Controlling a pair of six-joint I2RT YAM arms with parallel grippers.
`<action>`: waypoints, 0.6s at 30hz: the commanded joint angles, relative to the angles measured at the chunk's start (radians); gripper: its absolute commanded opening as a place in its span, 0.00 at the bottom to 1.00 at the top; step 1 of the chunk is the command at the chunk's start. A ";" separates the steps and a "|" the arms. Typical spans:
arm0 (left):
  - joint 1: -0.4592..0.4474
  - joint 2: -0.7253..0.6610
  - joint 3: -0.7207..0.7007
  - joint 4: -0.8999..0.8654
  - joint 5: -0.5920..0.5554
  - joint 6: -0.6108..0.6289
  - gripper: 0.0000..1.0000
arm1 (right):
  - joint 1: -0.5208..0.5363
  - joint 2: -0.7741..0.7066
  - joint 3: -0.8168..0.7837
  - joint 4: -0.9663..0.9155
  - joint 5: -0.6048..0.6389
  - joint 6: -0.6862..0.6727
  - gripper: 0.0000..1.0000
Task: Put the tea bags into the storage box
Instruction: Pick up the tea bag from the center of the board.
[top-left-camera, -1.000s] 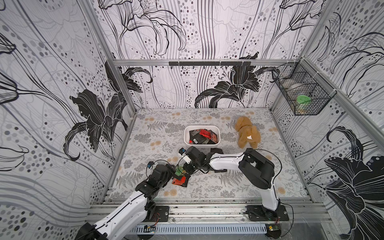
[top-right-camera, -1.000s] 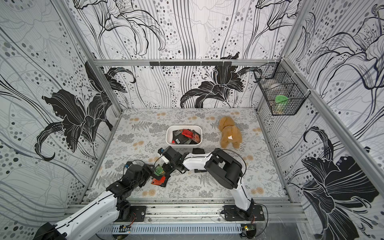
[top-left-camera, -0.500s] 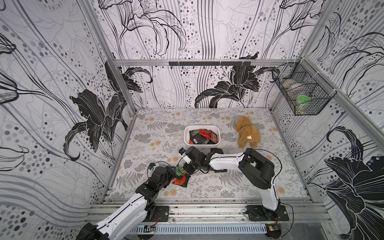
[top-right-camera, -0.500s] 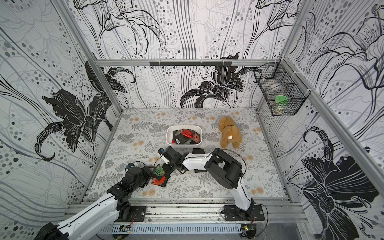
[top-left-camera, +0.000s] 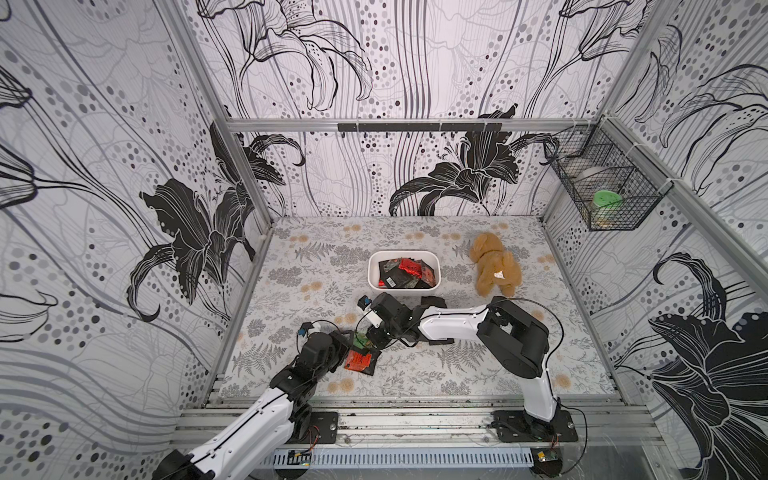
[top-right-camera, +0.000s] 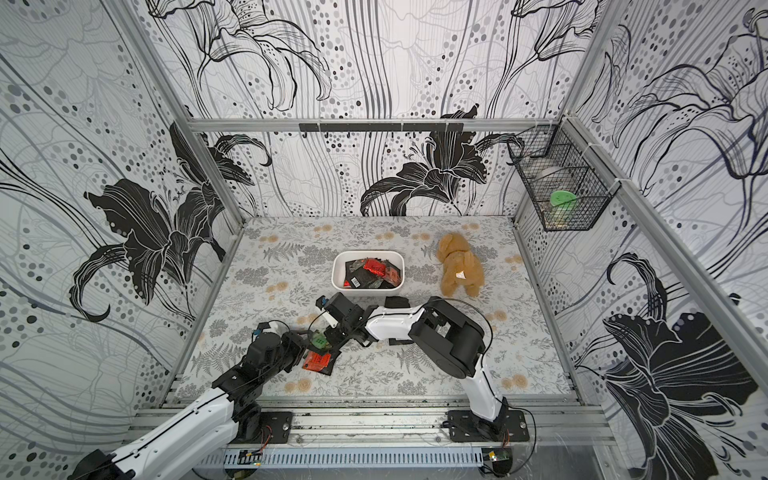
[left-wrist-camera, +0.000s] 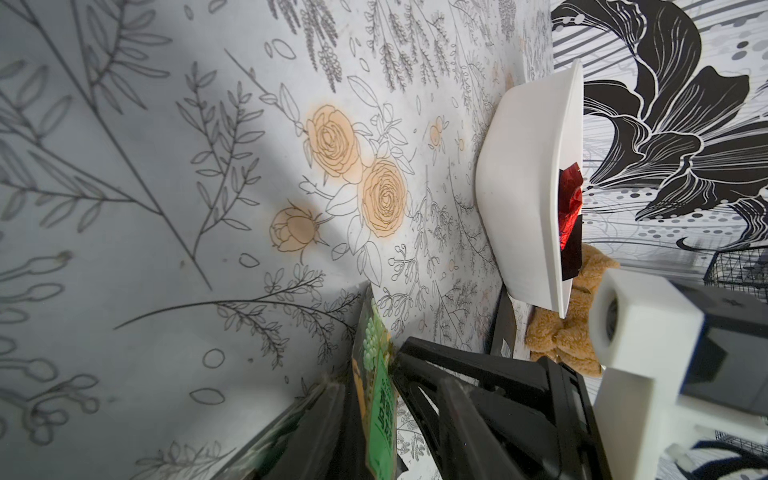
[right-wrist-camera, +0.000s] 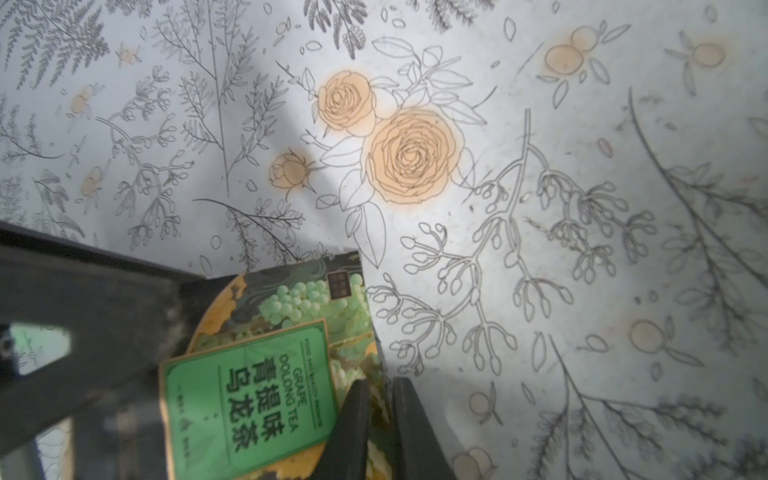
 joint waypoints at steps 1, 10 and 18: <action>0.000 0.013 0.001 0.100 0.025 -0.005 0.38 | 0.009 0.026 -0.002 -0.032 0.001 -0.013 0.16; -0.029 0.135 -0.017 0.213 0.034 -0.016 0.34 | 0.008 0.013 -0.015 -0.018 0.008 -0.012 0.16; -0.039 0.199 0.010 0.227 0.034 0.005 0.09 | 0.009 -0.046 -0.071 0.030 0.075 0.002 0.16</action>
